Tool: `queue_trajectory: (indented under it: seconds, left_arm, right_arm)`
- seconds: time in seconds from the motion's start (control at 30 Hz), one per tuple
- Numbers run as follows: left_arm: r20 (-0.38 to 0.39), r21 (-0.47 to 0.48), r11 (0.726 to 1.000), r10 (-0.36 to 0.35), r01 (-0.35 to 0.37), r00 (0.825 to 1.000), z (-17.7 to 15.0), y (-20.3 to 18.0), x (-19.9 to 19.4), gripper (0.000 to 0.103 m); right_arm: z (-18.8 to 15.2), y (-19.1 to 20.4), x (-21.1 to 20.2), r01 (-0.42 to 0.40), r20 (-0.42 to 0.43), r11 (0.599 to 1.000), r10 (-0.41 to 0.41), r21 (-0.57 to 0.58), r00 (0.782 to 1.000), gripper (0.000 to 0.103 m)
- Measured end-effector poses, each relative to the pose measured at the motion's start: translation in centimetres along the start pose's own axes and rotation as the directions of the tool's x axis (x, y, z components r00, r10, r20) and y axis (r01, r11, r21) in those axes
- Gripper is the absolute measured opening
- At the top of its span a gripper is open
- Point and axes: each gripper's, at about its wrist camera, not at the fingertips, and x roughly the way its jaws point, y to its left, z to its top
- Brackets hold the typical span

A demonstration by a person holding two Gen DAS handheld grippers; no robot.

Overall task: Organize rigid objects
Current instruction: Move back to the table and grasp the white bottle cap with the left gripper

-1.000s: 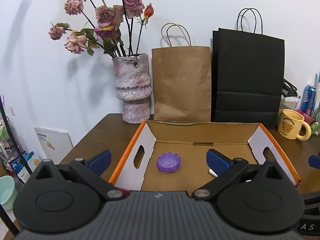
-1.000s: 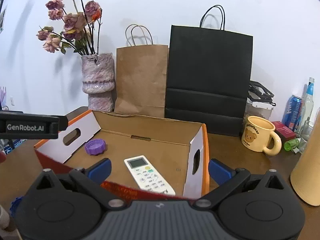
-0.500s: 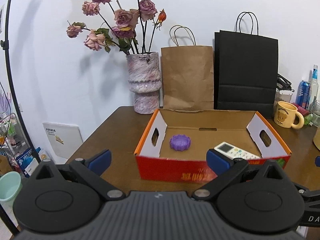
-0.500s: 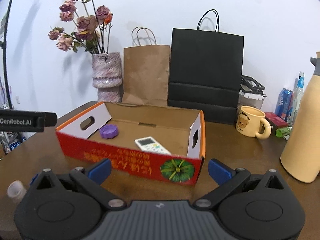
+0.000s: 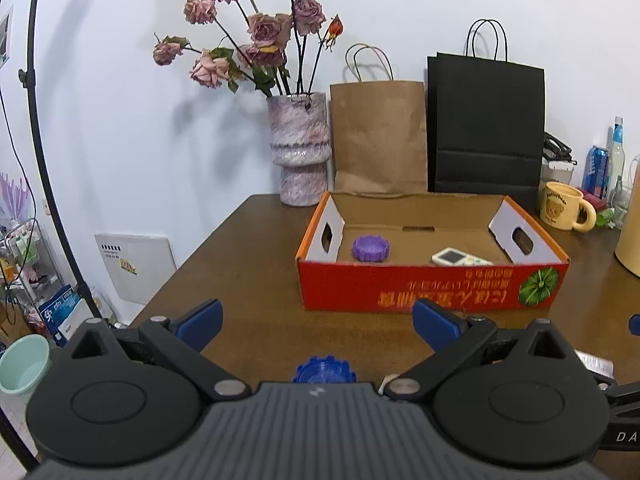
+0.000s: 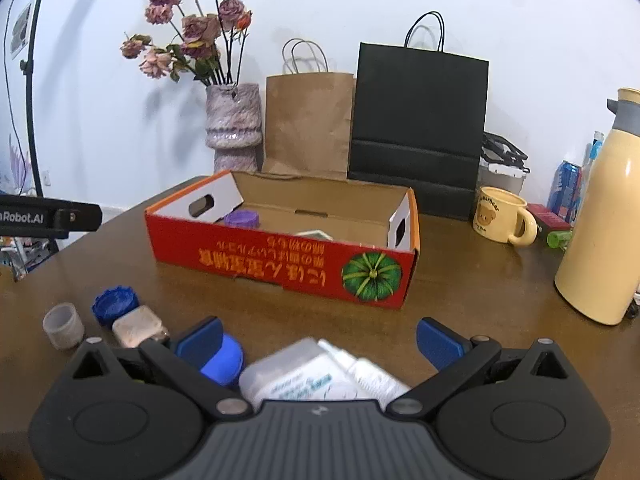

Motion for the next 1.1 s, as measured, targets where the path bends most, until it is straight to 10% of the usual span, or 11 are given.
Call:
queue_trajectory:
  seconds: [1.1]
  left_arm:
    - [-0.143, 0.051, 0.994, -0.086, 0.094, 0.986, -7.8, -1.2, -2.0, 0.103]
  right_arm:
    - [-6.7, -0.4, -2.7, 0.027, -0.096, 0.999, -0.031, -0.039, 0.995, 0.103]
